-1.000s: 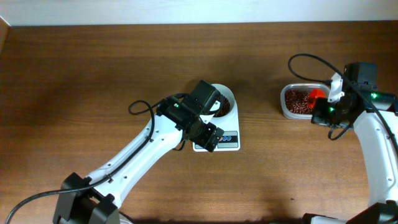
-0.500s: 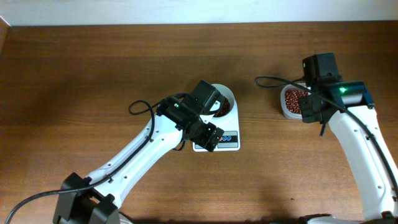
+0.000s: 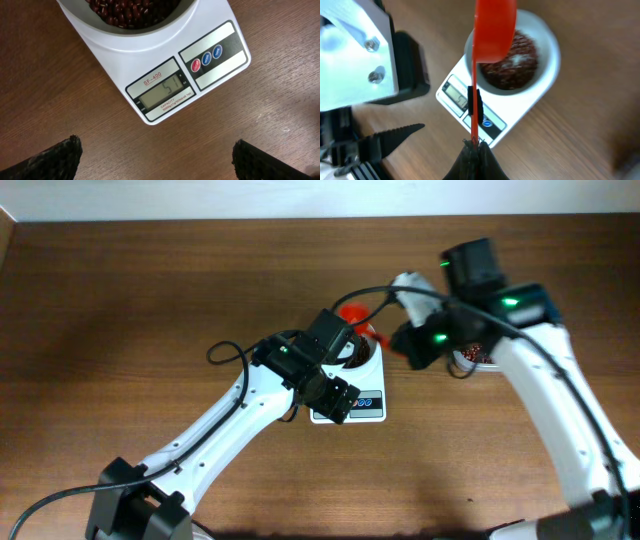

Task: Scoop item into bowl and weigh 50g on scale
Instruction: 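Carry the scoop over the grey bowl with the right gripper, then tilt the scoop over the bowl with the right gripper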

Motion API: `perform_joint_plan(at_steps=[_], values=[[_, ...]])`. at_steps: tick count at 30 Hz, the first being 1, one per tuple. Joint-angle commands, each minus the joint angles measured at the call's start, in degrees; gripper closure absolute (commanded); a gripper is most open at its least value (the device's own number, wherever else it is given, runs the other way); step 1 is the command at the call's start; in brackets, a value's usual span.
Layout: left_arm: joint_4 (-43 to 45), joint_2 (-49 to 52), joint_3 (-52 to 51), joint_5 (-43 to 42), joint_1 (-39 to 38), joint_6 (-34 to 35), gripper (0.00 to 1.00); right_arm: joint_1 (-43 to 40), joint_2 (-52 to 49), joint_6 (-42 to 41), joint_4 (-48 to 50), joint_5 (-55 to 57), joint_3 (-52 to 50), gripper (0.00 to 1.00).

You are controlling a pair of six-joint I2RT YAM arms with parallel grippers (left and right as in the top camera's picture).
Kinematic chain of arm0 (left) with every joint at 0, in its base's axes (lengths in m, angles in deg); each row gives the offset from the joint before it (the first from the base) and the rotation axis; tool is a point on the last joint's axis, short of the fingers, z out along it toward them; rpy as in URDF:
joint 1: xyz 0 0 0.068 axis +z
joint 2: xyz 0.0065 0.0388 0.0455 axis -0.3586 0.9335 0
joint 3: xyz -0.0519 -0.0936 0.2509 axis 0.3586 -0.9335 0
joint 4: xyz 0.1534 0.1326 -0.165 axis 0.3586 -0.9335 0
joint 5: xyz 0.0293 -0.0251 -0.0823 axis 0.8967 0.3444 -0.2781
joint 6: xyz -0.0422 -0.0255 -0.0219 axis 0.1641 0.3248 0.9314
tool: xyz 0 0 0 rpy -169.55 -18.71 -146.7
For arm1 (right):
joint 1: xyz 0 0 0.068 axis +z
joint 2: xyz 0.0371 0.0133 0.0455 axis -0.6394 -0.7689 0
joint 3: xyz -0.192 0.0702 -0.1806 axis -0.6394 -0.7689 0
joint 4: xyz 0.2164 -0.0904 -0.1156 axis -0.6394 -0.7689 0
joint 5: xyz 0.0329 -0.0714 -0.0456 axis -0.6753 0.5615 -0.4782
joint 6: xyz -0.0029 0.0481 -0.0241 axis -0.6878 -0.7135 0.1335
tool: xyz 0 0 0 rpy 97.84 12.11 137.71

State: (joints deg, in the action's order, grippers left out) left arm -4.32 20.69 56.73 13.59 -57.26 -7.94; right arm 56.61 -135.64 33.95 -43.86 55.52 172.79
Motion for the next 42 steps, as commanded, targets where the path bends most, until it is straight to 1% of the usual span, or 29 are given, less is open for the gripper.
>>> perform_joint_plan(at_steps=[1,3,5,8,22,29,38,42], values=[[0.1,0.5,-0.2,0.4,0.0,-0.5,0.01,4.2,-4.6,2.0,0.2,4.3,0.9,0.96],[0.1,0.5,-0.2,0.4,0.0,-0.5,0.01,6.3,-7.2,2.0,0.6,8.9,0.9,0.96],[0.1,0.5,-0.2,0.4,0.0,-0.5,0.01,7.0,-7.6,2.0,2.4,13.0,0.9,0.96],[0.1,0.5,-0.2,0.4,0.0,-0.5,0.01,7.1,-7.7,2.2,3.5,16.2,0.9,0.96],[0.1,0.5,-0.2,0.4,0.0,-0.5,0.01,7.1,-11.4,2.4,3.7,15.9,0.1,0.96],[0.1,0.5,-0.2,0.4,0.0,-0.5,0.01,7.2,-12.8,2.4,0.7,13.7,0.1,0.96],[0.1,0.5,-0.2,0.4,0.0,-0.5,0.01,7.0,-12.8,2.1,-0.3,0.9,0.1,0.96],[0.1,0.5,-0.2,0.4,0.0,-0.5,0.01,5.7,-12.8,0.2,-0.5,0.4,0.2,0.96]])
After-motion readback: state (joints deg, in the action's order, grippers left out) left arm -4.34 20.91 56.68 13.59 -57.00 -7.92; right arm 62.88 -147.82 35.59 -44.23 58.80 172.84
